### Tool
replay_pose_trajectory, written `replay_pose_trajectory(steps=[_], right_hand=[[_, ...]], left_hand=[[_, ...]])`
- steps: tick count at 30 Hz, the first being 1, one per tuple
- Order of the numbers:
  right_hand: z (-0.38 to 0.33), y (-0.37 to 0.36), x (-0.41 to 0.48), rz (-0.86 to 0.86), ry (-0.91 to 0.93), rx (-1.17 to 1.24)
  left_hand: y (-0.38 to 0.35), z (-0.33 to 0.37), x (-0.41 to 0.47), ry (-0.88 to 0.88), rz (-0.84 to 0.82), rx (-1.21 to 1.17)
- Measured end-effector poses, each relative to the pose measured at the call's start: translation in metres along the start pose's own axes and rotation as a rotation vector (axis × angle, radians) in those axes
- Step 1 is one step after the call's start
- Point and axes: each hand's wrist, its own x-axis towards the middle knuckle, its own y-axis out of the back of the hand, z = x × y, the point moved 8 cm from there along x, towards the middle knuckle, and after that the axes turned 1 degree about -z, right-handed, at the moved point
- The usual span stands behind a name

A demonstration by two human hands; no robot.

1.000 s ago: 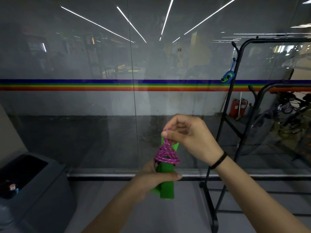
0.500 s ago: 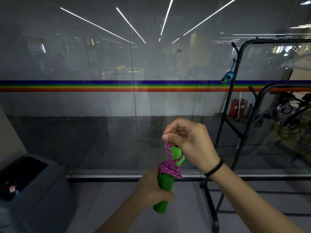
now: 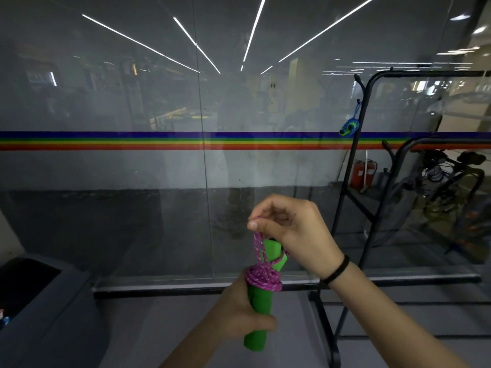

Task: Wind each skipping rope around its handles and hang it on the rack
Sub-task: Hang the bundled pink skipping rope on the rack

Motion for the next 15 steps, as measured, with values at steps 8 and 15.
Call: replay_pose_trajectory(steps=[8, 15], right_hand=[[0.015, 0.019, 0.010, 0.041, -0.075, -0.011], [0.027, 0.045, 0.005, 0.124, -0.122, -0.062]], left_hand=[[-0.021, 0.002, 0.020, 0.031, -0.118, -0.278], [-0.034, 0.013, 0.033, -0.003, -0.252, -0.378]])
